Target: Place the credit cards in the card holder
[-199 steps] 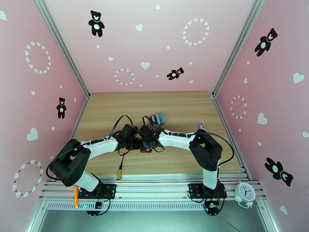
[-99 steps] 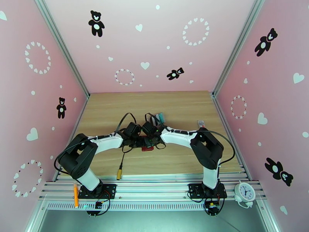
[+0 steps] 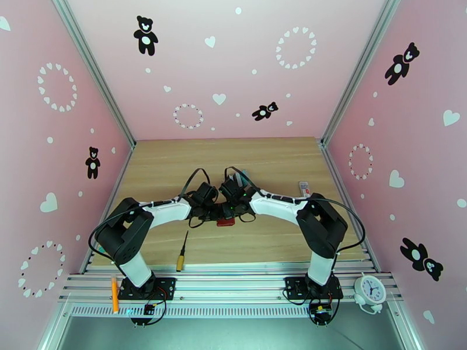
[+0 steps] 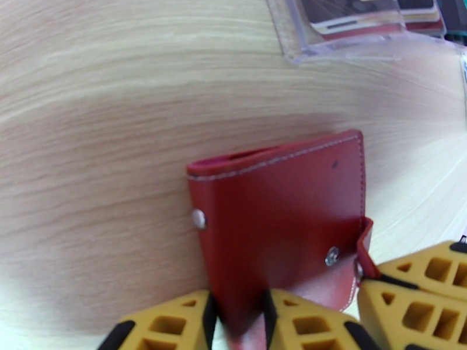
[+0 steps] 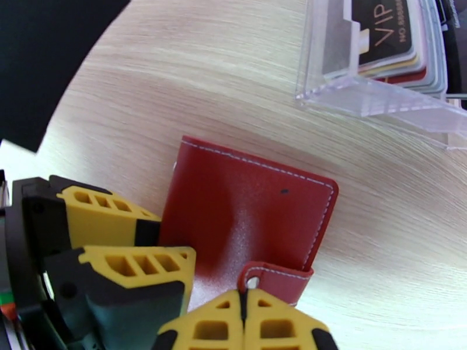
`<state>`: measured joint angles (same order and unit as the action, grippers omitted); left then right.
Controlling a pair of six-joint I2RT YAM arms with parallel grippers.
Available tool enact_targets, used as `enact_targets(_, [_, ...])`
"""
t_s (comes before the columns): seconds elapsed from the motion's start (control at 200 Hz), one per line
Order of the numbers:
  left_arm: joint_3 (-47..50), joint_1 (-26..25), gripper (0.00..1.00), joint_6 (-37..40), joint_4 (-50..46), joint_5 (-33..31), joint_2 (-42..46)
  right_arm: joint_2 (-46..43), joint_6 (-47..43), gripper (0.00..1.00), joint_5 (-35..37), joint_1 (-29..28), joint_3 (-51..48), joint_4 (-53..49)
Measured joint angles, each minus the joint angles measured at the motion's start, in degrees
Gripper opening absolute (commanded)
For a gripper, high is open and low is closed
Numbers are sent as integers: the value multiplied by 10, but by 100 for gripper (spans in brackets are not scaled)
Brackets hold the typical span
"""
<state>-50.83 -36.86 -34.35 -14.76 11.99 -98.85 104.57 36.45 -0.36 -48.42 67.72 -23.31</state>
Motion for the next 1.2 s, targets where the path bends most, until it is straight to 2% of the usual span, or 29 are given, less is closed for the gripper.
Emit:
enact_targets(0.295, [3, 0, 31, -5, 4, 0, 4, -43, 0, 0, -14, 12, -32, 14])
enact_targets(0.761, [12, -4, 31, -20, 6, -8, 18, -140, 28, 0, -17, 32, -138, 59])
enact_targets(1.201, [13, -4, 32, -35, 6, -8, 49, -155, 41, 20, -16, 60, -188, 72])
